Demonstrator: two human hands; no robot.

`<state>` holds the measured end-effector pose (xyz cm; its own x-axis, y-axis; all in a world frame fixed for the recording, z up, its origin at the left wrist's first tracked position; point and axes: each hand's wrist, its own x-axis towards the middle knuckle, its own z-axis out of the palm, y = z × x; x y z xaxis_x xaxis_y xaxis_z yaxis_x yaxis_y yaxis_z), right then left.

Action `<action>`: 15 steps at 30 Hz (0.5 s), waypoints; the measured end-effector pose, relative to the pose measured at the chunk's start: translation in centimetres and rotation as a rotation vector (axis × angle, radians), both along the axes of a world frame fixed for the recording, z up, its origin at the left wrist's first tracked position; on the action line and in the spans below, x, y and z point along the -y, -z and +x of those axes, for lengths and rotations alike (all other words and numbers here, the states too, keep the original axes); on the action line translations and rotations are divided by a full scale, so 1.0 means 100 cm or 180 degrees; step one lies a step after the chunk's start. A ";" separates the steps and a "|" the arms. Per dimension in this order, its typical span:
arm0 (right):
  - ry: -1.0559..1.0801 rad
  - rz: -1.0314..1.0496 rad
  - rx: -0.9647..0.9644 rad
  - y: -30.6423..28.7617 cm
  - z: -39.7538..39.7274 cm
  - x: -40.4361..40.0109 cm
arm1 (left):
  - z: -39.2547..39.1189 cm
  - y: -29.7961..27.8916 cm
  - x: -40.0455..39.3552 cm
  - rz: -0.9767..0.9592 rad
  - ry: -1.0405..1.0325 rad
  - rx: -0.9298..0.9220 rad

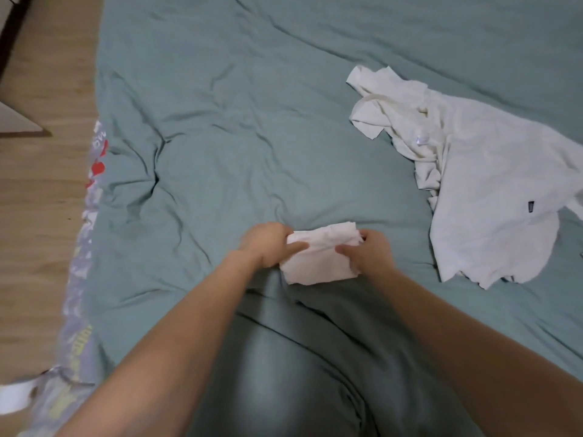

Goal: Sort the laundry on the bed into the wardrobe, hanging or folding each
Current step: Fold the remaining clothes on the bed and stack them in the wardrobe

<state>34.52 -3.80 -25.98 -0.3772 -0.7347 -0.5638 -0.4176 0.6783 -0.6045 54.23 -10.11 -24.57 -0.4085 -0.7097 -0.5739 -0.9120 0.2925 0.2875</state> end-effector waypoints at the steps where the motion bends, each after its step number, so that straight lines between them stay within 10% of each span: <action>1: 0.0124 -0.0069 -0.0117 0.003 0.003 0.001 | -0.001 0.004 -0.005 -0.0121 -0.0175 -0.0104; 15: 0.0631 -0.0393 0.0912 -0.081 0.039 -0.009 | 0.038 -0.048 -0.045 0.0446 -0.3082 -0.2234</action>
